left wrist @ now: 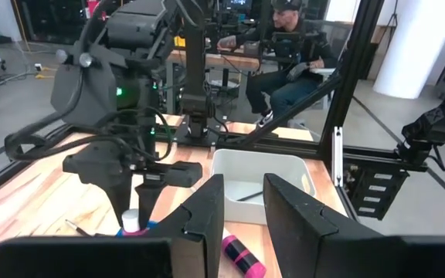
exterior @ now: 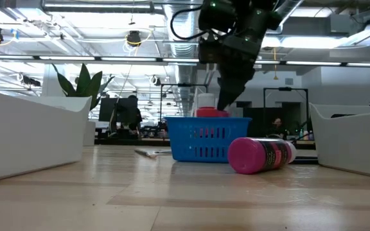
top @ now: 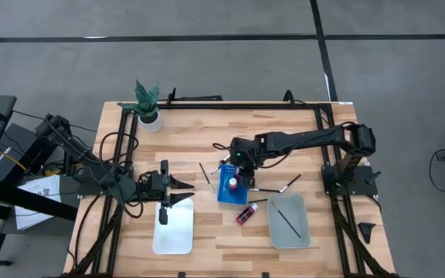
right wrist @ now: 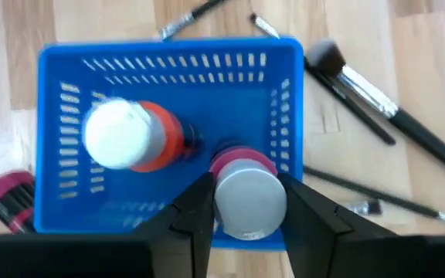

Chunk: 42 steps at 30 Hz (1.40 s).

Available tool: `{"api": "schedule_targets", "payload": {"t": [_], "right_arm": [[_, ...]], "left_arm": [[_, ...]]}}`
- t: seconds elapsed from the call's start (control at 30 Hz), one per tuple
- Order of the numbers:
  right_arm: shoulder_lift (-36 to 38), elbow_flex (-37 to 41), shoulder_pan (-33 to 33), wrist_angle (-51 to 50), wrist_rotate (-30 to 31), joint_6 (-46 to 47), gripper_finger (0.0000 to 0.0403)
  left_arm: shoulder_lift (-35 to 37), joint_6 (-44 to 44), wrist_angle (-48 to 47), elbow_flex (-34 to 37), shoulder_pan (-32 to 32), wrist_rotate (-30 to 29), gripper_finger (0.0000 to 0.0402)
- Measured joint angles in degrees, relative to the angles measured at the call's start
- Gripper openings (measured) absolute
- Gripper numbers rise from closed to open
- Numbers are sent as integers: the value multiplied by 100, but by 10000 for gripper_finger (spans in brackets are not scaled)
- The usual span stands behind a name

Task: Pick & Place Paint Supplies
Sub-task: Put the left pink paint bottle into the blue bin

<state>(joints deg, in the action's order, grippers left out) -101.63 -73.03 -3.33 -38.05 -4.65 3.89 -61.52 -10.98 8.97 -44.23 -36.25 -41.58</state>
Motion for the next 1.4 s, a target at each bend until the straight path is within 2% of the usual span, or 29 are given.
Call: {"api": "schedule_targets", "payload": {"t": [0.53, 0.93, 1.4], "right_arm": [[-21, 12, -15, 147, -15, 110, 157], [-21, 12, 34, 167, 1, 213, 236], [807, 10, 75, -382, 56, 560, 234]], "left_arm": [[0, -2, 0, 0, 0, 2, 85], [0, -2, 0, 0, 0, 2, 85], [0, -4, -25, 0, 0, 3, 85]]}}
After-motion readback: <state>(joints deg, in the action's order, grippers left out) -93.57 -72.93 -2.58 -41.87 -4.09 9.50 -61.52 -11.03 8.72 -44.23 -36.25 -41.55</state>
